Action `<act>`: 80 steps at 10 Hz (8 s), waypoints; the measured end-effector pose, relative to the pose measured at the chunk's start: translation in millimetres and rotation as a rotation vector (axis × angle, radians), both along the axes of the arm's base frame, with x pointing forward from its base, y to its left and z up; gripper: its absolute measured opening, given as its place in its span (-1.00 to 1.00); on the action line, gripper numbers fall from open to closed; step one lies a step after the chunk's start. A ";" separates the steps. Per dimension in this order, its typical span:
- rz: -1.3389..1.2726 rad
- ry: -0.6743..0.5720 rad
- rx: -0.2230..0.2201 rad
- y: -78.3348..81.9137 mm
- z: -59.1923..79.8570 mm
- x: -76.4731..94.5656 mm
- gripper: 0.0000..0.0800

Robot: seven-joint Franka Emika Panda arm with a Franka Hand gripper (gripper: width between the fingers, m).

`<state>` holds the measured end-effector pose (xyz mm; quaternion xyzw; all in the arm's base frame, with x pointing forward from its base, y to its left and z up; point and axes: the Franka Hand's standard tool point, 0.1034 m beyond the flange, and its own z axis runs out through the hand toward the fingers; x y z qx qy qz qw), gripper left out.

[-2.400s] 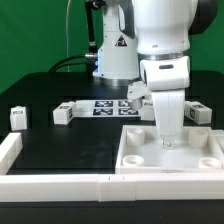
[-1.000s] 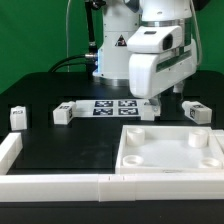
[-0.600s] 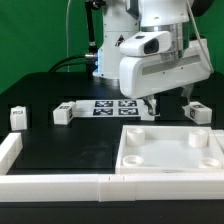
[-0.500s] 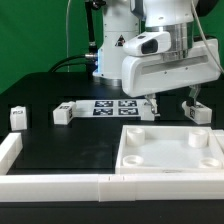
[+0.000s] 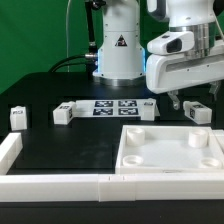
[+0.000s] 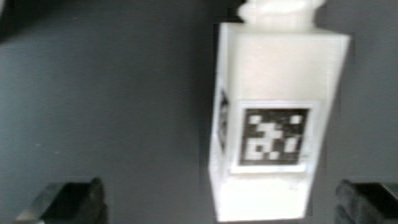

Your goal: Assemble one leg

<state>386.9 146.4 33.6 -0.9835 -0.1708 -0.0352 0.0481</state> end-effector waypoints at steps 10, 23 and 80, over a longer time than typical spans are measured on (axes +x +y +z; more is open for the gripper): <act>0.027 0.641 -0.181 9.2 -7.1 -18.2 0.62; 0.043 0.739 -0.218 10.3 -25.5 -22.1 -0.29; -0.010 -0.526 0.068 -41.8 30.8 235.1 -0.28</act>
Offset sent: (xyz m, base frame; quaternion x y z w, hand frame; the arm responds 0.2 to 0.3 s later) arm 0.0000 0.0000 0.0000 0.0000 -0.2667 0.0000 0.9638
